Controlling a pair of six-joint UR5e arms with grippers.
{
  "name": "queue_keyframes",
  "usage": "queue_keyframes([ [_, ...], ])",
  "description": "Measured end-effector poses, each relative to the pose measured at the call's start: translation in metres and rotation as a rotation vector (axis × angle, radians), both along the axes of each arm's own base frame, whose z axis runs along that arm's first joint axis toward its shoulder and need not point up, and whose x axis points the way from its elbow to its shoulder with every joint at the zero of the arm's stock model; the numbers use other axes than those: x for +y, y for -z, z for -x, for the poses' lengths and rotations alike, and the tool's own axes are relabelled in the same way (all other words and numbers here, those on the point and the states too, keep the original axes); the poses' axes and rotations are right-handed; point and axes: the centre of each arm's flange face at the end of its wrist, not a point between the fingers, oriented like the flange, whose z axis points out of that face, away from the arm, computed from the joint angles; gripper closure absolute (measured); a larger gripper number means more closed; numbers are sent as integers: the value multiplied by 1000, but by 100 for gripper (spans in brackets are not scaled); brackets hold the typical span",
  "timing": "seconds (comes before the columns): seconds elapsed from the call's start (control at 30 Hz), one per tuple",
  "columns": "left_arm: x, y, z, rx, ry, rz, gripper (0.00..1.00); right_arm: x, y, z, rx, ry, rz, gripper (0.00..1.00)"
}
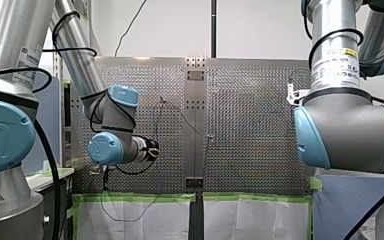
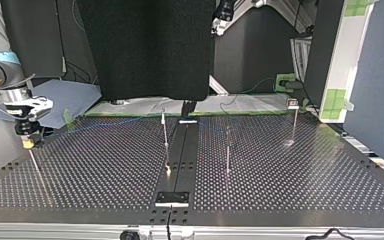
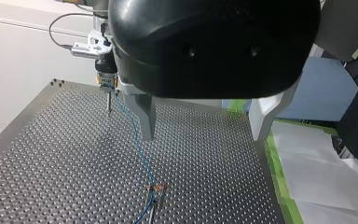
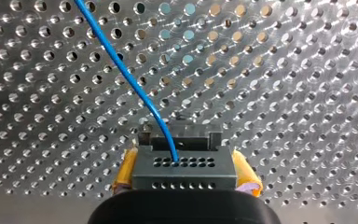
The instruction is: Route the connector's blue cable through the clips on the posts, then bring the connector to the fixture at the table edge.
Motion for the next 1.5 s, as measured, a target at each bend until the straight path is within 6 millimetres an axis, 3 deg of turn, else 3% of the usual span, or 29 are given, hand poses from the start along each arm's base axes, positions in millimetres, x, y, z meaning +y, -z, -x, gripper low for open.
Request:
queue_keyframes([
  [1.5, 4, 1, 2, 13, -22, -15, 1, -3, 16, -10, -1, -26, 20, 100],
])
